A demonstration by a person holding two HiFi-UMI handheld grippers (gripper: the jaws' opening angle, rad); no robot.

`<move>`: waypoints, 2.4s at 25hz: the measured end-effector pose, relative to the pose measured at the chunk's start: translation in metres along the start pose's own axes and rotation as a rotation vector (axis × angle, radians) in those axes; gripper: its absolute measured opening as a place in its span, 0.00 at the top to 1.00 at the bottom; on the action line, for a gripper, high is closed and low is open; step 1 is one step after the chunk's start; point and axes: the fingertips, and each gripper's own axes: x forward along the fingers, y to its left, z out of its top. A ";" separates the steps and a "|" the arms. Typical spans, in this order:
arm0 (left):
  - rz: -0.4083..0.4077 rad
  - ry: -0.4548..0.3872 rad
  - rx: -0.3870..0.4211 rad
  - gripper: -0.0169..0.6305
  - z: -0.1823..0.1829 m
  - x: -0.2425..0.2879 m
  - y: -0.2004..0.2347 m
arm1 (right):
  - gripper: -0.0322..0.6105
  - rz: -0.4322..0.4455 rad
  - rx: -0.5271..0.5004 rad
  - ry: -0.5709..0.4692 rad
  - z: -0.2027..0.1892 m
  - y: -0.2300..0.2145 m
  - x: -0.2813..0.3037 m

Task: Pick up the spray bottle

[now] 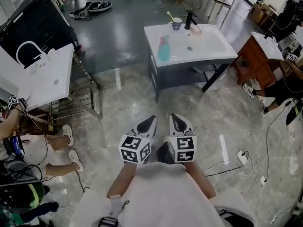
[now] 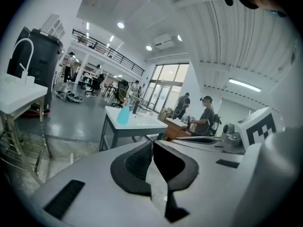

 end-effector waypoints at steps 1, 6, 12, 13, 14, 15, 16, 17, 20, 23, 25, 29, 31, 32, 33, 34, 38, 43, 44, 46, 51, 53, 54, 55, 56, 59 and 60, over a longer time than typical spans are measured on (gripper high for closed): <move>0.001 0.001 -0.001 0.92 0.003 0.005 0.001 | 0.91 0.004 0.000 -0.001 0.003 -0.004 0.004; 0.021 -0.001 -0.009 0.92 0.013 0.028 0.010 | 0.91 0.025 0.004 0.000 0.010 -0.019 0.025; 0.034 0.002 -0.012 0.92 0.023 0.054 0.014 | 0.91 0.053 0.016 0.009 0.014 -0.036 0.046; 0.036 0.005 -0.013 0.92 0.024 0.058 0.014 | 0.91 0.057 0.020 0.009 0.014 -0.039 0.049; 0.038 0.008 -0.013 0.92 0.025 0.062 0.014 | 0.91 0.061 0.023 0.009 0.015 -0.042 0.051; 0.039 0.012 -0.012 0.92 0.025 0.067 0.014 | 0.91 0.066 0.026 0.009 0.015 -0.044 0.054; 0.041 0.015 -0.011 0.92 0.026 0.071 0.014 | 0.91 0.071 0.027 0.008 0.015 -0.047 0.056; 0.043 0.017 -0.010 0.92 0.027 0.075 0.013 | 0.91 0.075 0.028 0.008 0.016 -0.049 0.059; 0.052 0.012 -0.011 0.92 0.030 0.087 0.013 | 0.91 0.085 0.032 0.012 0.016 -0.059 0.066; 0.065 -0.015 -0.019 0.92 0.038 0.099 0.010 | 0.91 0.101 0.034 0.016 0.018 -0.073 0.070; 0.075 -0.022 -0.019 0.92 0.041 0.107 0.009 | 0.91 0.108 0.039 0.019 0.017 -0.085 0.074; 0.109 -0.019 -0.014 0.92 0.042 0.120 0.009 | 0.91 0.120 0.038 0.019 0.017 -0.100 0.080; 0.113 -0.016 -0.019 0.92 0.042 0.128 0.007 | 0.91 0.130 0.036 0.017 0.017 -0.106 0.083; 0.115 -0.015 -0.023 0.92 0.042 0.132 0.006 | 0.91 0.135 0.036 0.018 0.017 -0.109 0.085; 0.118 -0.014 -0.026 0.92 0.041 0.136 0.005 | 0.91 0.141 0.036 0.019 0.016 -0.112 0.087; 0.121 -0.013 -0.027 0.92 0.041 0.139 0.004 | 0.91 0.147 0.036 0.021 0.015 -0.114 0.089; 0.142 -0.006 0.006 0.92 0.040 0.151 -0.001 | 0.91 0.163 0.036 0.025 0.012 -0.126 0.093; 0.161 -0.005 -0.018 0.92 0.038 0.159 -0.001 | 0.91 0.181 0.048 0.035 0.009 -0.136 0.100; 0.167 -0.003 -0.024 0.92 0.037 0.161 -0.001 | 0.91 0.187 0.047 0.038 0.008 -0.137 0.100; 0.179 0.000 -0.026 0.92 0.038 0.162 0.001 | 0.91 0.199 0.043 0.041 0.009 -0.137 0.102; 0.197 -0.012 -0.026 0.92 0.046 0.164 0.008 | 0.91 0.234 0.062 0.047 0.010 -0.136 0.112; 0.203 -0.010 -0.021 0.92 0.047 0.165 0.010 | 0.91 0.246 0.094 0.064 0.005 -0.136 0.117; 0.204 -0.009 -0.020 0.92 0.047 0.165 0.012 | 0.91 0.246 0.100 0.069 0.004 -0.137 0.119; 0.205 -0.007 -0.018 0.93 0.047 0.165 0.014 | 0.91 0.245 0.101 0.071 0.004 -0.137 0.121; 0.206 -0.004 -0.018 0.92 0.047 0.165 0.015 | 0.91 0.244 0.099 0.070 0.004 -0.137 0.122; 0.201 0.002 -0.018 0.92 0.048 0.167 0.020 | 0.91 0.242 0.093 0.064 0.009 -0.136 0.126; 0.197 -0.001 -0.016 0.92 0.050 0.169 0.021 | 0.91 0.239 0.092 0.059 0.011 -0.136 0.127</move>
